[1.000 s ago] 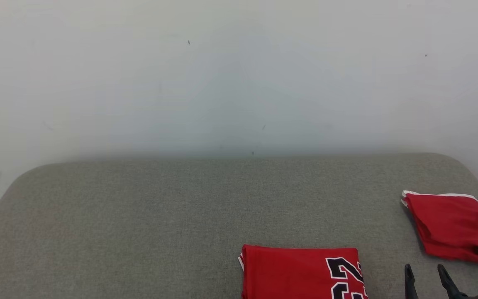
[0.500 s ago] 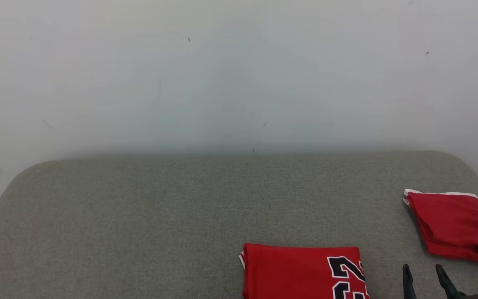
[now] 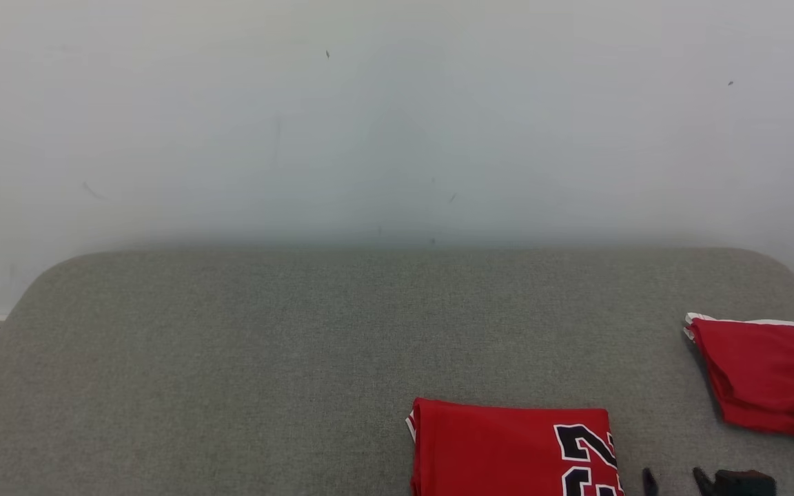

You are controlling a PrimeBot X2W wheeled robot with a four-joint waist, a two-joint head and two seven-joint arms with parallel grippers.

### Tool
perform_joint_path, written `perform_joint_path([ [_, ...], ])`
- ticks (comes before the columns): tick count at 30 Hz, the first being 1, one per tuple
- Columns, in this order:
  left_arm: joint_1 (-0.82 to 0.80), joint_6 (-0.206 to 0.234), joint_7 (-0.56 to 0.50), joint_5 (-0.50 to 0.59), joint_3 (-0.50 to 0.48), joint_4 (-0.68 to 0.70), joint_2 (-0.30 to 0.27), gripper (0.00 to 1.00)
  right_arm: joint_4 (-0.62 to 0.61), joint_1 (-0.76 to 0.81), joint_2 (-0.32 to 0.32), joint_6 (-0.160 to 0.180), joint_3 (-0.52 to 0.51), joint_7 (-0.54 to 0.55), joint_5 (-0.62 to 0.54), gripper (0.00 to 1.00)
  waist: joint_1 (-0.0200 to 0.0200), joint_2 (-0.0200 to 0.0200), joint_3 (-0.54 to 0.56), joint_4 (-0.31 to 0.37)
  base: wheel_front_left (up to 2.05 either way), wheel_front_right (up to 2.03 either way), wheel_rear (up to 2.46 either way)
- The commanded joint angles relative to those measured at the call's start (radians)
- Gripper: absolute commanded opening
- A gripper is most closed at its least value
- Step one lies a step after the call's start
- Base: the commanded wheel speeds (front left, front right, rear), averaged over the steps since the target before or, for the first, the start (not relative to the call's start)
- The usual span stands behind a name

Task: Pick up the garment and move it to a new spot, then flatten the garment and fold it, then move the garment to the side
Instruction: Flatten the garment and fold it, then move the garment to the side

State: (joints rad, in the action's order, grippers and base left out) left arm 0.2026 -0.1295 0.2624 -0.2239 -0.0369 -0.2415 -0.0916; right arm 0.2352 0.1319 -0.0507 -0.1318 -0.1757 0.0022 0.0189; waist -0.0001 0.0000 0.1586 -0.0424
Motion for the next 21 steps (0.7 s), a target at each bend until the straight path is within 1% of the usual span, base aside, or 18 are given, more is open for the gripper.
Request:
perform_joint_path([
  [1,-0.010,-0.001,0.001,-0.004,0.001,0.005,-0.007,1.00,0.009,-0.015,0.001,0.002,0.021,0.080,-0.001,1.00,0.0001,0.0000,-0.010,-0.007,0.00,0.00,0.00],
  [3,-0.014,-0.001,0.001,-0.006,0.005,0.011,-0.011,1.00,0.014,-0.034,0.001,0.002,0.059,0.225,-0.010,1.00,0.0001,0.0000,-0.022,-0.015,0.00,0.00,0.00],
  [4,-0.016,-0.001,0.001,-0.007,0.006,0.014,-0.013,1.00,0.004,-0.049,0.001,0.002,0.071,0.278,-0.011,1.00,0.0001,0.0000,-0.028,-0.020,0.00,0.00,0.00],
  [6,-0.019,0.000,0.001,-0.006,0.011,0.018,-0.018,1.00,-0.003,-0.073,-0.002,0.002,0.056,0.367,0.001,1.00,0.0001,0.0000,-0.042,-0.033,0.00,0.00,0.00],
  [8,-0.025,0.000,0.001,-0.005,0.021,0.020,-0.020,1.00,0.007,-0.085,0.001,0.002,0.045,0.442,-0.025,1.00,0.0001,0.0000,-0.056,-0.051,0.00,0.00,0.00],
  [12,-0.036,0.000,0.001,-0.008,0.038,0.018,-0.031,1.00,0.025,-0.129,0.000,0.002,0.001,0.518,-0.057,1.00,0.0001,0.0000,-0.087,-0.094,0.00,0.00,0.00],
  [15,-0.046,0.000,0.001,-0.009,0.047,0.016,-0.038,1.00,0.060,-0.146,0.000,0.002,-0.033,0.542,-0.069,1.00,0.0001,0.0000,-0.106,-0.122,0.00,0.00,0.00],
  [19,-0.047,0.000,0.001,-0.008,0.052,0.018,-0.047,1.00,0.150,-0.168,0.001,0.002,-0.055,0.573,-0.050,1.00,0.0001,0.0000,-0.123,-0.153,0.00,0.00,0.00],
  [21,-0.050,0.000,0.001,-0.005,0.053,0.024,-0.047,1.00,0.200,-0.175,0.002,0.002,-0.048,0.595,-0.039,1.00,0.0001,0.0000,-0.127,-0.163,0.00,0.00,0.00],
])
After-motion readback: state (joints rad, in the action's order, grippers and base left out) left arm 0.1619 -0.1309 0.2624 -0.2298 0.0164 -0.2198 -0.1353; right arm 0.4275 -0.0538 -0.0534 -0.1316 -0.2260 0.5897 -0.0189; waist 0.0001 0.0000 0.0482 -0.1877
